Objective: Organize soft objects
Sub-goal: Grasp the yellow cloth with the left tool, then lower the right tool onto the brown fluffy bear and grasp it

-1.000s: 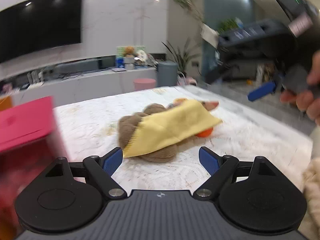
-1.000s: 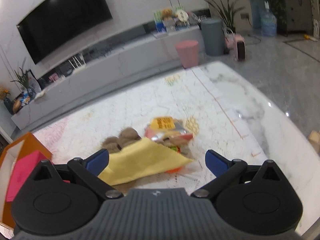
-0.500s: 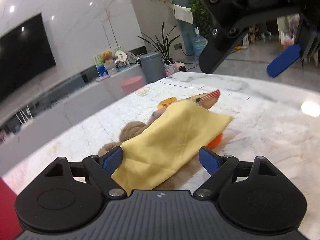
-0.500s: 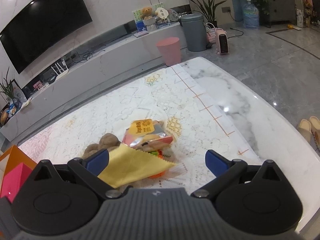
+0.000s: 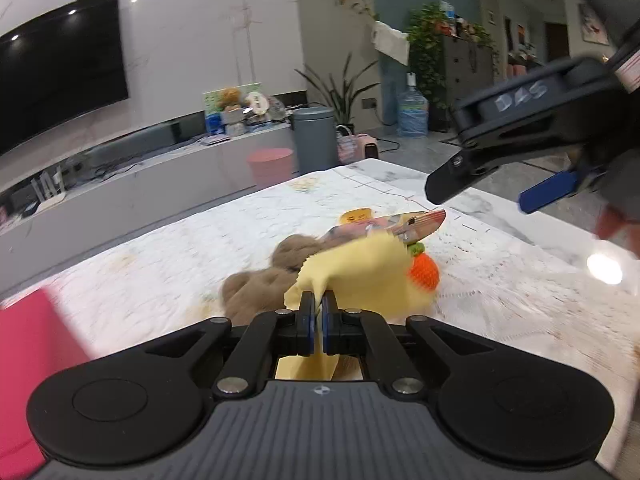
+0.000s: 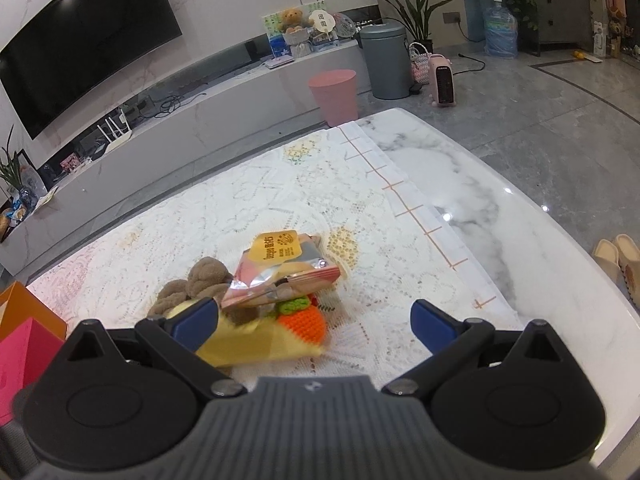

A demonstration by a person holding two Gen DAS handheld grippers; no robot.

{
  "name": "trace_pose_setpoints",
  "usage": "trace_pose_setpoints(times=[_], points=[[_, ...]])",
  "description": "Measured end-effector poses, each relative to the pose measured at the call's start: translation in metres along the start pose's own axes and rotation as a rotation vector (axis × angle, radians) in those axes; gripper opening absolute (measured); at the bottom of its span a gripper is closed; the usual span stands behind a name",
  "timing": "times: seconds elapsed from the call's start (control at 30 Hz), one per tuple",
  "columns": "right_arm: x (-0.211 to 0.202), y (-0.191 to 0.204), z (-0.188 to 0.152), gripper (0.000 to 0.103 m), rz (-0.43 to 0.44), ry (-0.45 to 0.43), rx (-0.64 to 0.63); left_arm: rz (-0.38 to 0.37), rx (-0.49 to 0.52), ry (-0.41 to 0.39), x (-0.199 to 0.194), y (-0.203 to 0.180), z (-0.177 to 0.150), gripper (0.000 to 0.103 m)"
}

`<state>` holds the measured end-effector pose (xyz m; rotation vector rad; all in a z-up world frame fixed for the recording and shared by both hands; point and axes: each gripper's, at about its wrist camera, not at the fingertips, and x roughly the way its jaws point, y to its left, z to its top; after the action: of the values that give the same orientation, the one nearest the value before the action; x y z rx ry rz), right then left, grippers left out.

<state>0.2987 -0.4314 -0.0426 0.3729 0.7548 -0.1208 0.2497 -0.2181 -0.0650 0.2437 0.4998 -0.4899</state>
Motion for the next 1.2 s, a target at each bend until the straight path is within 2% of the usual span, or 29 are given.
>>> trace_pose_setpoints(times=[0.17,0.4,0.43,0.53,0.63,0.67,0.77,0.9,0.93,1.0,1.07,1.2], points=[[0.007,0.007,-0.002,0.1,0.114,0.015,0.02,-0.024,-0.065,0.096,-0.046,0.015,-0.016,0.003],[0.039,0.066,-0.018,0.1,0.22,0.069,-0.127,-0.007,-0.099,0.174,-0.076,0.026,-0.048,0.003],[0.046,0.075,-0.022,0.1,0.219,0.071,-0.132,-0.008,-0.111,0.18,-0.078,0.029,-0.052,0.003],[0.068,0.089,-0.025,0.1,0.102,0.028,-0.017,-0.012,-0.141,0.192,-0.082,0.034,-0.058,0.003],[0.089,0.09,-0.027,0.1,0.129,0.067,0.12,-0.015,-0.157,0.191,-0.086,0.037,-0.061,0.003],[0.095,0.092,-0.028,0.1,0.103,0.082,0.147,-0.013,-0.159,0.19,-0.087,0.038,-0.061,0.003],[0.111,0.099,-0.033,0.1,0.034,0.103,0.134,-0.008,-0.171,0.187,-0.089,0.043,-0.061,0.003],[0.116,0.104,-0.042,0.1,0.06,0.054,0.103,-0.002,-0.188,0.187,-0.09,0.049,-0.063,0.003],[0.116,0.106,-0.044,0.094,0.058,0.041,0.071,-0.001,-0.193,0.186,-0.09,0.05,-0.063,0.003],[0.115,0.109,-0.049,0.088,0.061,0.031,0.018,-0.001,-0.2,0.185,-0.09,0.05,-0.062,0.003],[0.113,0.108,-0.049,0.073,0.087,0.026,0.014,0.0,-0.198,0.185,-0.09,0.051,-0.063,0.003],[0.113,0.11,-0.049,0.068,0.096,0.034,-0.01,0.001,-0.188,0.184,-0.09,0.049,-0.061,0.003]])
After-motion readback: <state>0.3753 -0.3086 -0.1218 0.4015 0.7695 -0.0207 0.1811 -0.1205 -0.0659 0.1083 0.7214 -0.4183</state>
